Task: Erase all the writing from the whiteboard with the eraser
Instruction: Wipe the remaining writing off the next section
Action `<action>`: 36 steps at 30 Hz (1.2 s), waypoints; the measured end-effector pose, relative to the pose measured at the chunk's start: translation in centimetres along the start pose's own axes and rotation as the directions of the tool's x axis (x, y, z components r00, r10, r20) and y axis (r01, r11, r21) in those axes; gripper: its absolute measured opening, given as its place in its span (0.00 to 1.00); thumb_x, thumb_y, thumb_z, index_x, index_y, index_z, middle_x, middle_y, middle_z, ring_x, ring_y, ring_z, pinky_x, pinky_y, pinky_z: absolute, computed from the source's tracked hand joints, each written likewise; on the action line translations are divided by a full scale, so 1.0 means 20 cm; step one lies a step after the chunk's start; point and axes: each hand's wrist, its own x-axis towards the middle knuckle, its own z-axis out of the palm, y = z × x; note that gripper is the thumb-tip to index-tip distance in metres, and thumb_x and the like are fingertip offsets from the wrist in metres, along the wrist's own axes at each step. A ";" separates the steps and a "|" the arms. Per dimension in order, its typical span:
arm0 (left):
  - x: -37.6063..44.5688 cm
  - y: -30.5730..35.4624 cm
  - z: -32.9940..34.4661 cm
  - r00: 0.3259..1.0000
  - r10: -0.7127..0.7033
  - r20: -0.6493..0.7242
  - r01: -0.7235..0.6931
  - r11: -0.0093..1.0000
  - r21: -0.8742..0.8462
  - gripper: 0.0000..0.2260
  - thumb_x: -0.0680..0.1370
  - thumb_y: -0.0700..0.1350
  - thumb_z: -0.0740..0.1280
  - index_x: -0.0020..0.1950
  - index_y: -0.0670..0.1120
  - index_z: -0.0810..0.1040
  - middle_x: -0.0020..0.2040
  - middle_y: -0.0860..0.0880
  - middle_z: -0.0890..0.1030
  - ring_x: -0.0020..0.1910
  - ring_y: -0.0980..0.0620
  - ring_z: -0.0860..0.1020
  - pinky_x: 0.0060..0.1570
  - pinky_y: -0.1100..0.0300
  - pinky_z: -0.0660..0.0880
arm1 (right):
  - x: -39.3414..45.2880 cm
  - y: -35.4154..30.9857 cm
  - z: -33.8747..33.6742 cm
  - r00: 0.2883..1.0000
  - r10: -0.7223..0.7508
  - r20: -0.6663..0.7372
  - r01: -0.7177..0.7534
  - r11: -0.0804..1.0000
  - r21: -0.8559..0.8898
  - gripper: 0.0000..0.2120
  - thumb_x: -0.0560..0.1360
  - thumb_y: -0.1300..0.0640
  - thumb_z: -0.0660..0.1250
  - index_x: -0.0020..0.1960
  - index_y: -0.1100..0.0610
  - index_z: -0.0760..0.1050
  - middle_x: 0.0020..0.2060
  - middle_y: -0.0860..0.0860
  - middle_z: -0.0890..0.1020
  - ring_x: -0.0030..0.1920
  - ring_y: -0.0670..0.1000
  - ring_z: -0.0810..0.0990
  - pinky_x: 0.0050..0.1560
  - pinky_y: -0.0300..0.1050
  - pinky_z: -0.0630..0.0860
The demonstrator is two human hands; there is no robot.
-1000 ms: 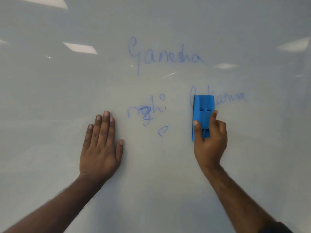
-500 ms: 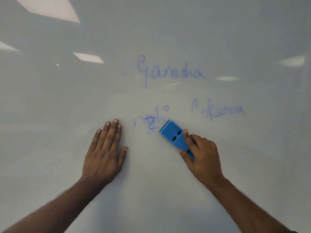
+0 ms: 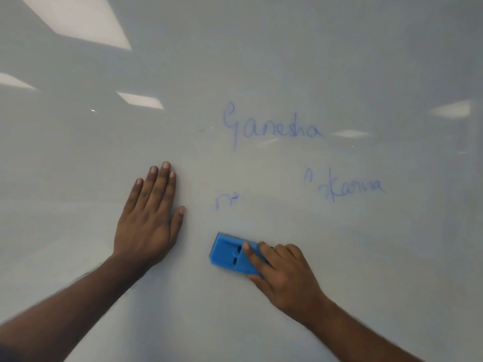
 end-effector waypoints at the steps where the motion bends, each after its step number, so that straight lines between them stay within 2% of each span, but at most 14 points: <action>1: 0.00 0.00 0.00 1.000 0.005 -0.001 -0.005 1.000 -0.001 0.29 0.84 0.53 0.51 0.81 0.39 0.53 0.83 0.43 0.52 0.82 0.45 0.50 0.80 0.47 0.49 | -0.02 0.03 0.00 0.998 -0.058 0.024 0.059 0.998 -0.029 0.24 0.80 0.45 0.60 0.72 0.55 0.67 0.55 0.54 0.80 0.42 0.54 0.75 0.46 0.48 0.66; 3: 0.00 0.00 0.00 1.000 0.010 0.000 -0.010 1.000 -0.008 0.29 0.84 0.53 0.51 0.81 0.39 0.53 0.83 0.43 0.52 0.82 0.45 0.50 0.80 0.47 0.50 | 0.01 0.12 -0.02 0.999 -0.035 0.022 0.036 0.999 -0.036 0.24 0.80 0.45 0.59 0.72 0.55 0.66 0.55 0.53 0.80 0.43 0.54 0.76 0.46 0.49 0.66; 5: 0.00 0.00 0.00 1.000 0.012 0.003 -0.012 1.000 -0.006 0.29 0.84 0.53 0.51 0.82 0.39 0.52 0.83 0.43 0.52 0.82 0.45 0.51 0.80 0.46 0.50 | 0.11 0.22 -0.05 0.983 0.178 -0.049 -0.178 0.984 0.002 0.26 0.78 0.44 0.58 0.73 0.55 0.65 0.53 0.53 0.79 0.42 0.56 0.77 0.44 0.49 0.64; 8: 0.00 0.00 0.00 1.000 0.012 0.001 -0.012 1.000 -0.002 0.29 0.84 0.52 0.51 0.81 0.39 0.52 0.83 0.43 0.52 0.82 0.45 0.50 0.80 0.46 0.51 | 0.33 0.35 -0.09 0.836 0.522 -0.169 -0.513 0.853 0.101 0.28 0.77 0.44 0.61 0.72 0.56 0.67 0.48 0.54 0.77 0.43 0.56 0.76 0.44 0.48 0.63; 11: 0.00 0.00 0.00 1.000 0.015 -0.005 -0.015 1.000 -0.013 0.29 0.84 0.52 0.51 0.81 0.39 0.53 0.83 0.42 0.53 0.82 0.45 0.51 0.79 0.45 0.51 | 0.52 0.35 -0.08 0.699 0.675 -0.236 -0.644 0.738 0.201 0.28 0.76 0.43 0.63 0.72 0.56 0.68 0.47 0.54 0.77 0.45 0.55 0.75 0.46 0.47 0.62; 13: 0.00 0.00 0.00 1.000 0.014 -0.011 -0.014 1.000 -0.023 0.28 0.84 0.51 0.51 0.81 0.38 0.53 0.82 0.42 0.53 0.82 0.45 0.51 0.79 0.45 0.52 | 0.56 0.26 -0.06 0.696 0.668 -0.262 -0.637 0.744 0.203 0.28 0.77 0.43 0.62 0.72 0.56 0.68 0.48 0.53 0.77 0.44 0.55 0.74 0.44 0.46 0.61; 15: 0.00 0.00 0.00 1.000 0.014 -0.026 -0.015 0.999 -0.032 0.28 0.84 0.49 0.51 0.81 0.38 0.54 0.82 0.42 0.54 0.82 0.45 0.51 0.79 0.46 0.51 | 0.53 0.13 -0.03 0.791 0.562 -0.243 -0.542 0.827 0.150 0.28 0.77 0.43 0.62 0.72 0.56 0.67 0.49 0.52 0.77 0.43 0.55 0.73 0.42 0.47 0.62; 19: 0.00 0.00 0.01 0.999 0.018 -0.034 -0.020 0.999 -0.036 0.27 0.84 0.48 0.51 0.81 0.38 0.54 0.82 0.43 0.54 0.82 0.45 0.51 0.80 0.47 0.50 | 0.30 -0.06 0.00 0.980 0.168 -0.111 -0.162 0.985 0.057 0.27 0.79 0.44 0.61 0.74 0.55 0.65 0.55 0.51 0.79 0.42 0.54 0.74 0.43 0.49 0.65; 23: -0.01 0.00 0.01 0.999 0.017 -0.034 -0.018 0.999 -0.045 0.27 0.84 0.48 0.52 0.81 0.38 0.55 0.82 0.42 0.54 0.82 0.44 0.52 0.80 0.46 0.51 | 0.15 0.04 -0.03 0.994 -0.103 0.021 0.104 0.993 -0.057 0.25 0.79 0.44 0.60 0.72 0.53 0.66 0.57 0.51 0.79 0.43 0.53 0.76 0.45 0.49 0.67; 25: -0.01 0.00 0.00 0.999 0.018 -0.031 -0.020 0.999 -0.046 0.27 0.83 0.48 0.52 0.81 0.38 0.55 0.82 0.42 0.54 0.82 0.44 0.52 0.80 0.46 0.51 | 0.18 0.16 -0.05 1.000 0.000 0.008 0.000 0.998 -0.061 0.25 0.79 0.43 0.58 0.73 0.53 0.65 0.57 0.51 0.79 0.43 0.54 0.77 0.45 0.49 0.64; 27: -0.01 0.00 0.00 1.000 0.015 -0.028 -0.016 0.999 -0.042 0.27 0.83 0.48 0.52 0.81 0.38 0.54 0.82 0.42 0.54 0.82 0.44 0.52 0.80 0.46 0.51 | 0.26 0.28 -0.09 0.971 0.234 -0.045 -0.236 0.971 -0.028 0.27 0.78 0.43 0.57 0.74 0.53 0.65 0.55 0.51 0.79 0.43 0.55 0.76 0.44 0.48 0.62; 31: -0.01 0.01 0.01 1.000 0.006 -0.020 -0.007 0.999 -0.038 0.27 0.84 0.48 0.51 0.81 0.38 0.54 0.82 0.42 0.53 0.82 0.45 0.51 0.79 0.45 0.52 | 0.47 0.36 -0.11 0.812 0.561 -0.161 -0.548 0.828 0.118 0.28 0.77 0.42 0.59 0.73 0.53 0.67 0.50 0.50 0.77 0.45 0.53 0.74 0.45 0.47 0.61; 33: -0.01 0.01 0.01 1.000 0.005 -0.021 -0.005 0.999 -0.043 0.27 0.84 0.48 0.51 0.81 0.38 0.54 0.82 0.42 0.53 0.82 0.44 0.51 0.79 0.45 0.51 | 0.53 0.28 -0.09 0.791 0.585 -0.181 -0.564 0.811 0.158 0.28 0.77 0.42 0.59 0.72 0.54 0.67 0.49 0.51 0.77 0.46 0.54 0.74 0.45 0.48 0.63; 36: -0.01 0.01 0.01 1.000 0.007 -0.020 -0.008 0.999 -0.043 0.27 0.83 0.48 0.52 0.81 0.38 0.54 0.82 0.42 0.54 0.82 0.44 0.51 0.80 0.46 0.50 | 0.45 0.06 -0.06 0.928 0.355 -0.109 -0.345 0.933 0.103 0.28 0.78 0.43 0.58 0.73 0.55 0.66 0.53 0.51 0.78 0.44 0.55 0.74 0.43 0.49 0.63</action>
